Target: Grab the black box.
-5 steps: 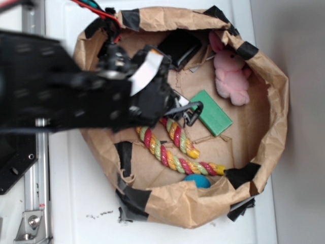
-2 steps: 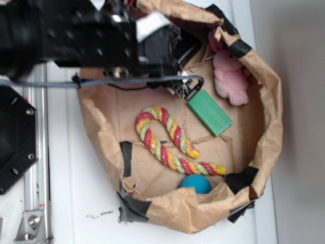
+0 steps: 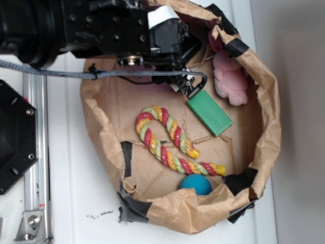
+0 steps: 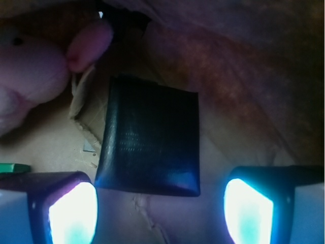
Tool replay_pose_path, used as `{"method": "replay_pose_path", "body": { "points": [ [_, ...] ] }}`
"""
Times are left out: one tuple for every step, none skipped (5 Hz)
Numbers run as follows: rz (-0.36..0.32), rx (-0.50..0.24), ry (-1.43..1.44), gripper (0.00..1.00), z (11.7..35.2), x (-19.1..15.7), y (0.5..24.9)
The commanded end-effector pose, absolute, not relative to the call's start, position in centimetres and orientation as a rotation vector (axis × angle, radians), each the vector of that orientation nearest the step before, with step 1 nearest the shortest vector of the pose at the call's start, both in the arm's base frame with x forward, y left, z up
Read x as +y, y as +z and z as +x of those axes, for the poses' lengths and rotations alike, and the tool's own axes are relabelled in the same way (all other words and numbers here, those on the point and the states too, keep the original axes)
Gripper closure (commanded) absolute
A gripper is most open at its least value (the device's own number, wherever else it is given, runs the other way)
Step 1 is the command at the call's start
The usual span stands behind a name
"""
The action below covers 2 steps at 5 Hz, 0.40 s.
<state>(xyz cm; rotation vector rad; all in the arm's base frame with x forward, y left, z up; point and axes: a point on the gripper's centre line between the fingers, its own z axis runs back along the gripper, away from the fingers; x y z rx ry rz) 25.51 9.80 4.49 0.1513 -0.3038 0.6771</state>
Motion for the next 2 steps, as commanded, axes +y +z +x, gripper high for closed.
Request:
{"method": "replay_pose_path", "body": {
  "points": [
    [0.102,-0.313,0.79,0.0,28.0,11.4,5.8],
    [0.134,-0.282,0.752,0.0,28.3,11.4,3.2]
  ]
}}
